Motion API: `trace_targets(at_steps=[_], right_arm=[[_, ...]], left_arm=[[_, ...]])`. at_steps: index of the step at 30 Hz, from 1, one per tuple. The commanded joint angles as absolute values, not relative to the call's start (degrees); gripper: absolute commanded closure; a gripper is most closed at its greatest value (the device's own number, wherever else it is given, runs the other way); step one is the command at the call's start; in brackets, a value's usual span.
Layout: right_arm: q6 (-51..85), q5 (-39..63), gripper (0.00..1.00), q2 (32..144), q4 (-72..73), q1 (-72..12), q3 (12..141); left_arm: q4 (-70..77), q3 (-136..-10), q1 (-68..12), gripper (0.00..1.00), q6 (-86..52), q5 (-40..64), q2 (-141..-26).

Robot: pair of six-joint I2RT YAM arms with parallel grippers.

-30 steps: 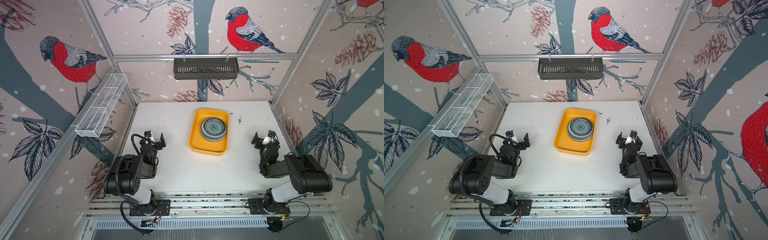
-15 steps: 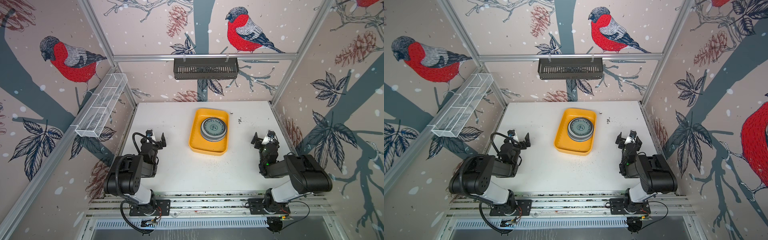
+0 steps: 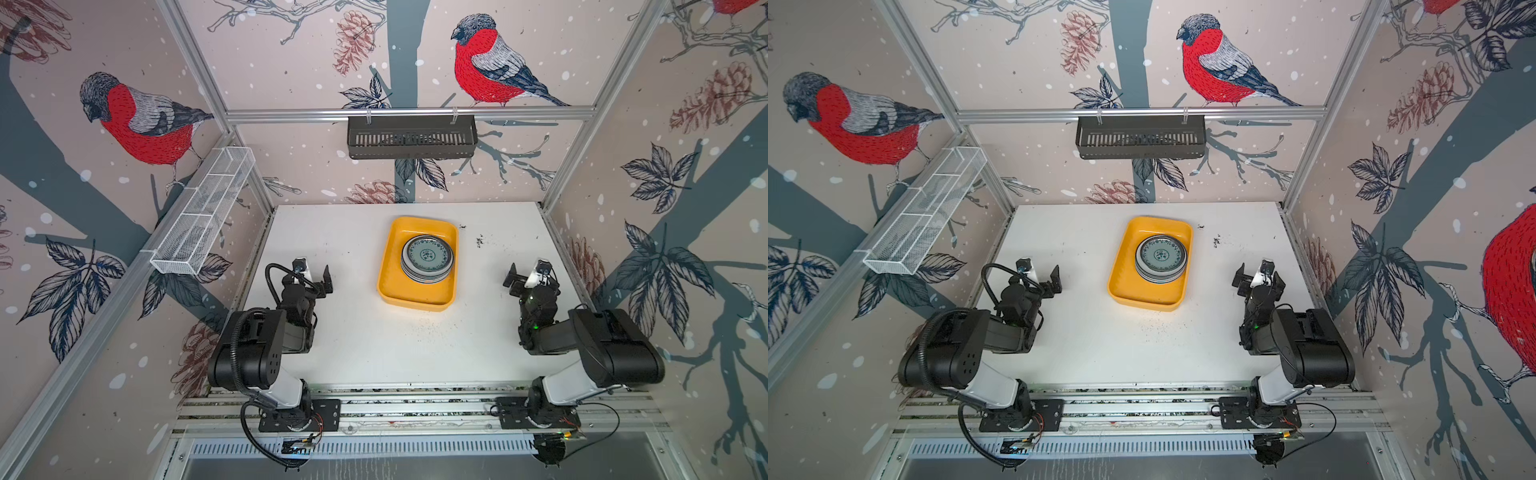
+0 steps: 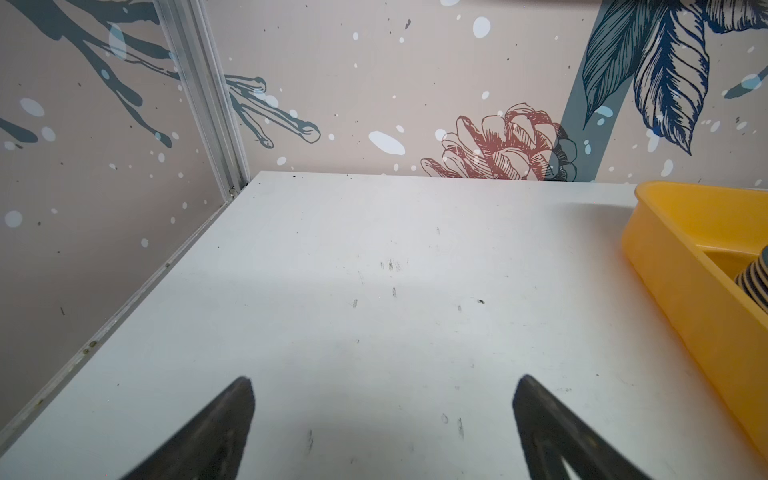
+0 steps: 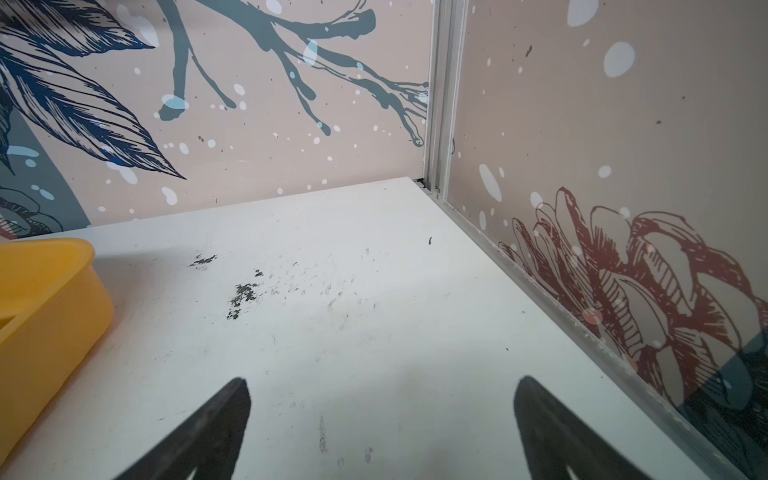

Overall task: Place the plates into the plastic bin on the countertop
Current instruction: Reset both arms

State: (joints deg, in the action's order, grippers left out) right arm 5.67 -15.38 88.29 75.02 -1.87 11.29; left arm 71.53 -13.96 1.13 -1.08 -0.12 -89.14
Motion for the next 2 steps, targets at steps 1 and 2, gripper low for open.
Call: trace_targets(at_steps=[1, 2], right_arm=[[5.28, -15.10, 0.00, 88.03, 77.22, -2.03, 10.92], [5.27, -15.12, 0.00, 88.09, 77.21, -2.07, 10.90]], left_arm=[[73.70, -13.68, 1.15, 0.03, -0.18, 0.35, -88.80], [73.69, -13.52, 1.19, 0.03, -0.18, 0.36, -88.68]])
